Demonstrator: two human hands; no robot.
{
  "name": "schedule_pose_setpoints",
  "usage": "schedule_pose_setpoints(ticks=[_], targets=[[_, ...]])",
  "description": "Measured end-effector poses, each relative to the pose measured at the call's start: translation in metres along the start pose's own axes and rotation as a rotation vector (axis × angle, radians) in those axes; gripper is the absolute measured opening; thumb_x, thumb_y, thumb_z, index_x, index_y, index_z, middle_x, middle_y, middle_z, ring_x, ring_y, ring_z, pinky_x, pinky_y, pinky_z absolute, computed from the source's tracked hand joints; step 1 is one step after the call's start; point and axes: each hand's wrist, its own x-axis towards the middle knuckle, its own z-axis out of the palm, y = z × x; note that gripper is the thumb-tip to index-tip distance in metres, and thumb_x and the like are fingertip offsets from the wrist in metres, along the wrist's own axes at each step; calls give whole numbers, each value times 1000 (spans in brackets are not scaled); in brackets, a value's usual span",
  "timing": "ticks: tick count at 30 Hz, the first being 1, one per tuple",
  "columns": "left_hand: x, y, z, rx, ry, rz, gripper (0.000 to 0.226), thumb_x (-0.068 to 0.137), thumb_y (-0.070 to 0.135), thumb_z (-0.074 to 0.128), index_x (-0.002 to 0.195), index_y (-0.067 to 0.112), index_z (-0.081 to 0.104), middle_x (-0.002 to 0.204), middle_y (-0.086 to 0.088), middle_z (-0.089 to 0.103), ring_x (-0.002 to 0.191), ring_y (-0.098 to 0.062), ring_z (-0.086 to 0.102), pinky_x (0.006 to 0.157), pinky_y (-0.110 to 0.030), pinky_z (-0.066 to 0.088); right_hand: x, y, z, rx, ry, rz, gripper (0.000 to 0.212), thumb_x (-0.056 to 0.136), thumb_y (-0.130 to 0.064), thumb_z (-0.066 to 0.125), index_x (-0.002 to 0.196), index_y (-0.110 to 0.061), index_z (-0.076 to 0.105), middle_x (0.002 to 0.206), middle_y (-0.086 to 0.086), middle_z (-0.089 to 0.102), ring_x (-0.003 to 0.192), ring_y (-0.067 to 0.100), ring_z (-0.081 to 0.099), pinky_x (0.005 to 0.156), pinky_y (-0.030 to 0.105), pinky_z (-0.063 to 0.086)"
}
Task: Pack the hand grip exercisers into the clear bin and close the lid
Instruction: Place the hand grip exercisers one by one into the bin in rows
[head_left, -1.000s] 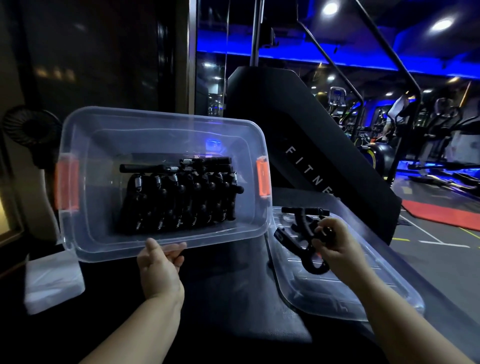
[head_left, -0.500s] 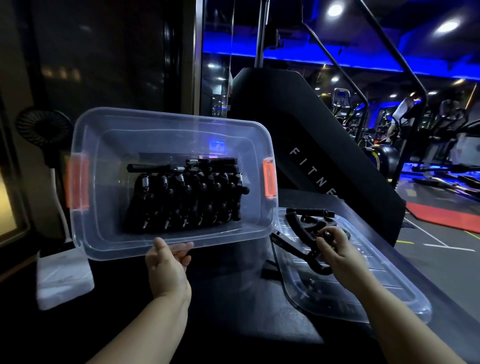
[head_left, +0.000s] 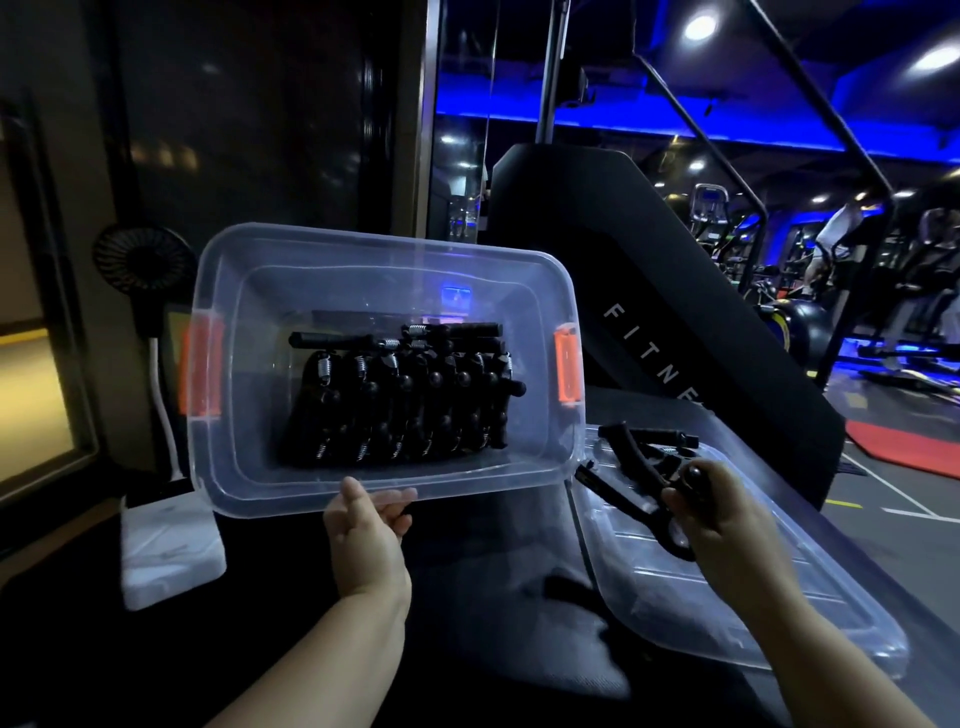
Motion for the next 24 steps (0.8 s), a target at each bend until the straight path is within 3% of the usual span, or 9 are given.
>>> schedule_pose_setpoints(ticks=[2, 7, 12, 16, 18, 20, 24], targets=[[1, 0, 0, 2, 0, -2, 28, 100, 47, 36, 96, 22, 48, 68, 0, 69, 64, -5, 70, 65, -26, 45, 0, -11, -7, -16, 62, -48, 20, 86, -32, 66, 94, -35, 47, 72, -14, 56, 64, 19, 53, 51, 29, 37], [1, -1, -1, 1, -2, -13, 30, 100, 48, 36, 94, 22, 49, 62, 4, 71, 66, -6, 69, 66, -27, 46, 8, -38, -22, 107, 185, -121, 24, 83, -36, 65, 100, -38, 48, 78, -13, 61, 66, 20, 60, 56, 36, 48], [-1, 0, -2, -15, -5, -18, 30, 101, 45, 35, 92, 20, 50, 60, 4, 70, 75, -13, 67, 68, -27, 45, 22, -71, -11, 249, 42, -151, 28, 80, -31, 72, 95, -47, 54, 85, -14, 63, 67, 13, 62, 59, 29, 48], [-2, 0, -2, -11, -11, -26, 36, 102, 44, 34, 103, 13, 51, 64, 1, 70, 72, -15, 65, 68, -28, 44, 37, -102, 15, 185, -9, -238, 35, 75, -28, 75, 96, -48, 55, 88, -14, 60, 82, -1, 57, 67, 5, 37], [-2, 2, -2, -27, -11, -52, 33, 101, 45, 33, 100, 18, 51, 62, 1, 70, 72, -16, 65, 68, -29, 44, 46, -119, 30, 236, -33, -248, 37, 75, -26, 76, 95, -49, 56, 89, -14, 58, 83, -5, 56, 69, 2, 36], [-2, 3, -2, -49, -38, -62, 36, 102, 45, 29, 95, 18, 51, 63, 0, 70, 72, -17, 64, 67, -29, 43, 58, -136, 47, 263, -44, -266, 35, 75, -25, 77, 95, -45, 58, 87, -14, 59, 80, -6, 56, 67, 6, 38], [0, 0, -7, -58, -82, -67, 39, 101, 40, 27, 90, 11, 52, 72, -8, 72, 75, -19, 65, 69, -31, 44, 81, -174, 82, 278, -94, -324, 24, 79, -29, 74, 97, -38, 61, 91, -3, 64, 81, 13, 61, 74, 29, 48]])
